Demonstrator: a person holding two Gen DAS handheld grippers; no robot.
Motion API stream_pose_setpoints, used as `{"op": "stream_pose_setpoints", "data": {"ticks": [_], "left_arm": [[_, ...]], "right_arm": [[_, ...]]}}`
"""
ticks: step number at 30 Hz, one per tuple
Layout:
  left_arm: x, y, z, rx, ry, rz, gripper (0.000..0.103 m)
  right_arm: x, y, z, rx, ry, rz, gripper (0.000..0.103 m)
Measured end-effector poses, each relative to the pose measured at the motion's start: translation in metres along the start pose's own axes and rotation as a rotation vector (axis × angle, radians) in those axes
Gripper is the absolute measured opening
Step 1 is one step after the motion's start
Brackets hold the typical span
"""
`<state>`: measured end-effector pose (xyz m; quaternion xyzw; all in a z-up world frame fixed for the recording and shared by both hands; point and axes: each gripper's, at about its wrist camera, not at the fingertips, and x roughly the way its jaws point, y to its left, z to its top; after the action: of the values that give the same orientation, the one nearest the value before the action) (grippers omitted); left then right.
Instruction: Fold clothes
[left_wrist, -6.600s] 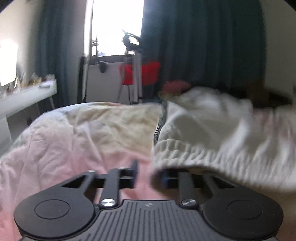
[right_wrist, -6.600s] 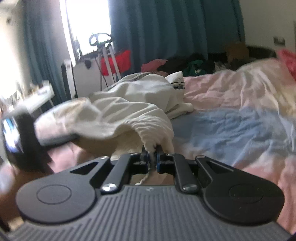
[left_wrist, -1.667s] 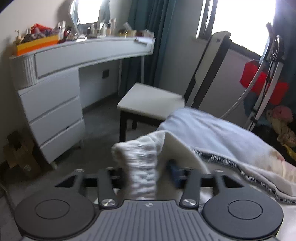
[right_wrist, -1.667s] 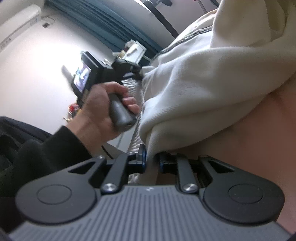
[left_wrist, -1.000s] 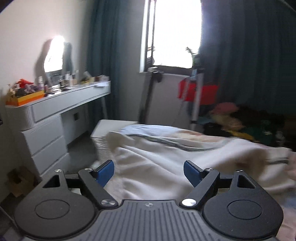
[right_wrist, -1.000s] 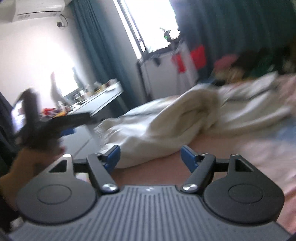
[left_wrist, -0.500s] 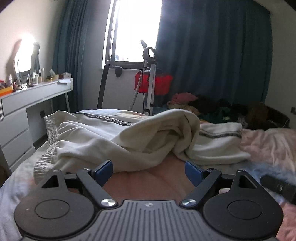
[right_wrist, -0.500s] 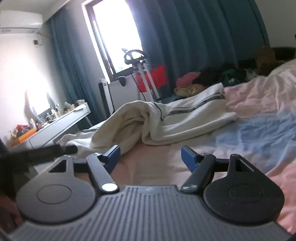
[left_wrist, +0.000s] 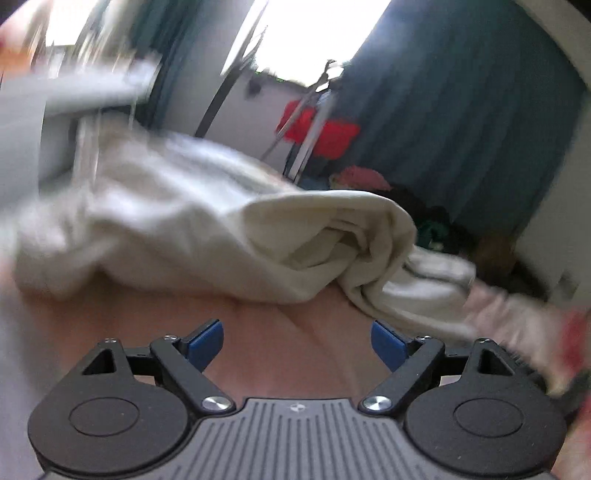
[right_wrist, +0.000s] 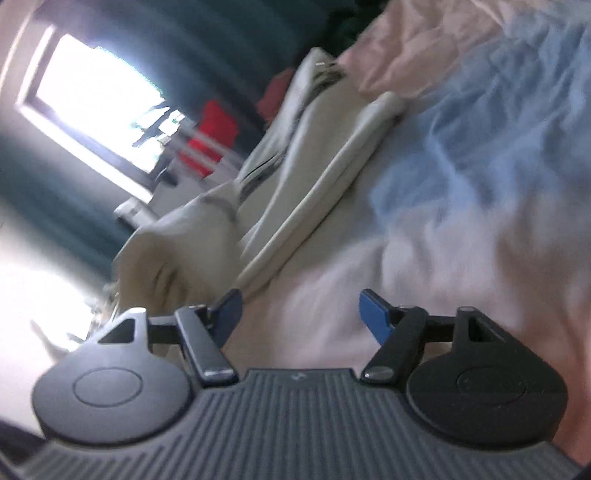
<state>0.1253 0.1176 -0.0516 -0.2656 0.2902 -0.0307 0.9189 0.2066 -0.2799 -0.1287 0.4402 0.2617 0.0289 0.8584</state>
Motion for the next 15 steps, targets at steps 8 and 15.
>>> {"op": "stream_pose_setpoints", "data": {"ticks": [8, 15], "left_arm": [[0.047, 0.113, 0.028, -0.549, 0.033, -0.114, 0.089], [0.060, 0.186, 0.035, -0.840, -0.092, -0.172, 0.060]], "right_arm": [[0.092, -0.002, 0.045, 0.033, -0.080, -0.081, 0.049], [0.113, 0.010, 0.080, 0.017, -0.204, -0.205, 0.011]]}}
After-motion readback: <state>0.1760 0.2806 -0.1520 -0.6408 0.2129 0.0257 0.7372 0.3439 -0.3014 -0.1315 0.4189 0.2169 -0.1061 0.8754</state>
